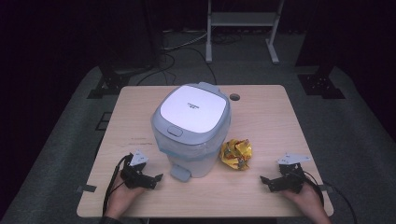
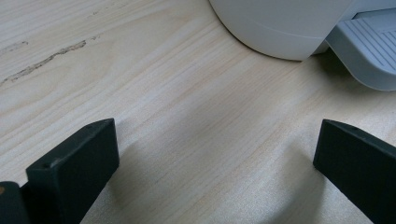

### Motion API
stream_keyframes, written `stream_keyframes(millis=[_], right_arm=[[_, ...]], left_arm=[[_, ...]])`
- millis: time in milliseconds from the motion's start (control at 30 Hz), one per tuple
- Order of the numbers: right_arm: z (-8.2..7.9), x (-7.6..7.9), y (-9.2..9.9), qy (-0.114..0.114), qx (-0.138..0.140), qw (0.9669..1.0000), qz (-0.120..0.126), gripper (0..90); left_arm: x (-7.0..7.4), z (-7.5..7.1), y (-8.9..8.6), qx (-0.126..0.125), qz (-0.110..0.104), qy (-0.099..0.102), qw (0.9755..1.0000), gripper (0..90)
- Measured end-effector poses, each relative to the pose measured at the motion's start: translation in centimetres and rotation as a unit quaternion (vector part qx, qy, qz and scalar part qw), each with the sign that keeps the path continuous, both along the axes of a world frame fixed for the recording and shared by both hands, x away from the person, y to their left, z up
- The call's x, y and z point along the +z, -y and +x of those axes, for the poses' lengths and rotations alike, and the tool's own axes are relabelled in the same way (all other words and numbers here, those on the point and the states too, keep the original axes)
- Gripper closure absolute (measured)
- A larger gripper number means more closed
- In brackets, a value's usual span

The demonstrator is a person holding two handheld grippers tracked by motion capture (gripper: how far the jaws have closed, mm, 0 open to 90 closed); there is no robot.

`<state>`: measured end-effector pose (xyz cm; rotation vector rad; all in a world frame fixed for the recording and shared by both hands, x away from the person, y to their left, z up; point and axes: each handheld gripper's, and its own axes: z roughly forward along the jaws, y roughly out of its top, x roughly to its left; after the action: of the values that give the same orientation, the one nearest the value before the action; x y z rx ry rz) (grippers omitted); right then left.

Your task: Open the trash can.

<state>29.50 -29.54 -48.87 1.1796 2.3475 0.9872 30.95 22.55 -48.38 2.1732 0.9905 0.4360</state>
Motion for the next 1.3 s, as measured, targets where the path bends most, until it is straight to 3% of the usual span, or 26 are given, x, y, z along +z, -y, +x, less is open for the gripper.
stream_keyframes(millis=[800,1300], right_arm=[[0.0,0.0,0.0,0.000,0.000,1.0000,0.000,0.0],[0.0,0.0,0.0,0.000,0.000,1.0000,0.000,0.0]], left_arm=[[0.3,-0.3,-0.4,-0.003,-0.001,-0.005,1.0000,0.0],[1.5,-1.1,-0.5,0.000,-0.015,0.002,0.9999,15.9]])
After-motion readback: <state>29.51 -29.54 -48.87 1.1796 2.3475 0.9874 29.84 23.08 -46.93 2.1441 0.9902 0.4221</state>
